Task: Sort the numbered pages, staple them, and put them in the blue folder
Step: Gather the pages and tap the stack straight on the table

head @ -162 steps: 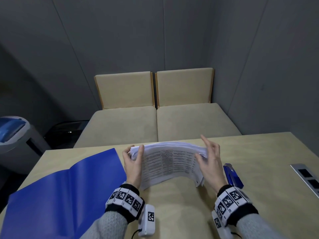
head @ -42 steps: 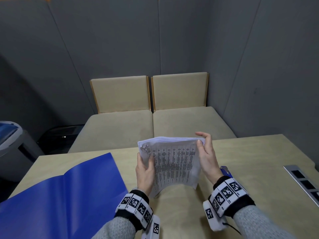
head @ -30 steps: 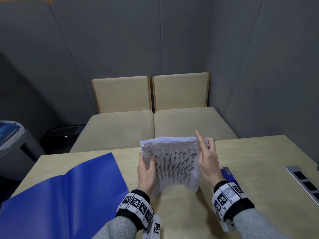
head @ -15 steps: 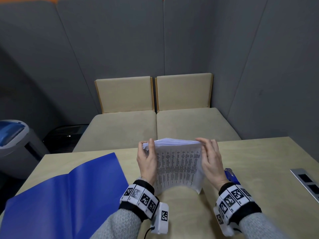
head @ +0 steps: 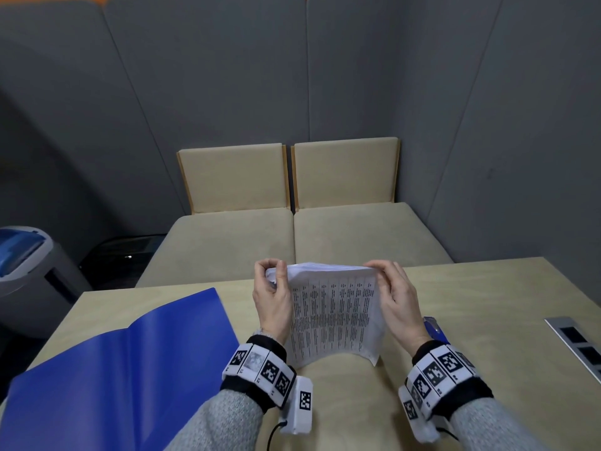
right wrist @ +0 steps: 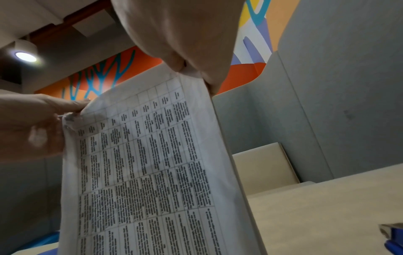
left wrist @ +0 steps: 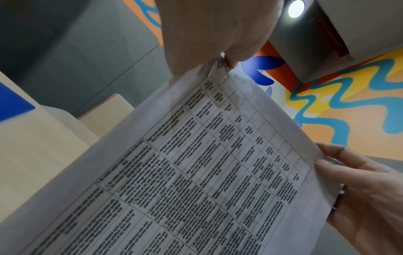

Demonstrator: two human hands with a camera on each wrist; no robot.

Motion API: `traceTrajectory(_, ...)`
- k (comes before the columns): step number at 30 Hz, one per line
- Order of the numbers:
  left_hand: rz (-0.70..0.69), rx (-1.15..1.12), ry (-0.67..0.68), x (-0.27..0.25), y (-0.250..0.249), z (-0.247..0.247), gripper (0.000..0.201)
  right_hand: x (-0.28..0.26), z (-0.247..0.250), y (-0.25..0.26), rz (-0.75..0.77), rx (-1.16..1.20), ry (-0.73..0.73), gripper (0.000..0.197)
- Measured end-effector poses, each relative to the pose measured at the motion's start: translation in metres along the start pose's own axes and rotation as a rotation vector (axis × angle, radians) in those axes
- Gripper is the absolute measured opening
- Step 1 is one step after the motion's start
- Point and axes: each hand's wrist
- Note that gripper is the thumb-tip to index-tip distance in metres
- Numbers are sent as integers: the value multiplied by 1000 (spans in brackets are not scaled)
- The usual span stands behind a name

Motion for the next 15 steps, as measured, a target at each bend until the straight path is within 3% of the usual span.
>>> traceTrajectory(11, -176, 131, 129, 0, 13, 5, 35, -4, -1, 2, -12, -2, -17, 34)
traceTrajectory(15, -271, 203, 180, -2, 16, 9, 29, -5, -1, 0, 1, -12, -21, 46)
Point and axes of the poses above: each hand's wrist, its own x-axis towards the middle knuckle, its own z-axis out of the back of the hand, y = z × x, and after that the axes turned 8 degrees about z, right-handed
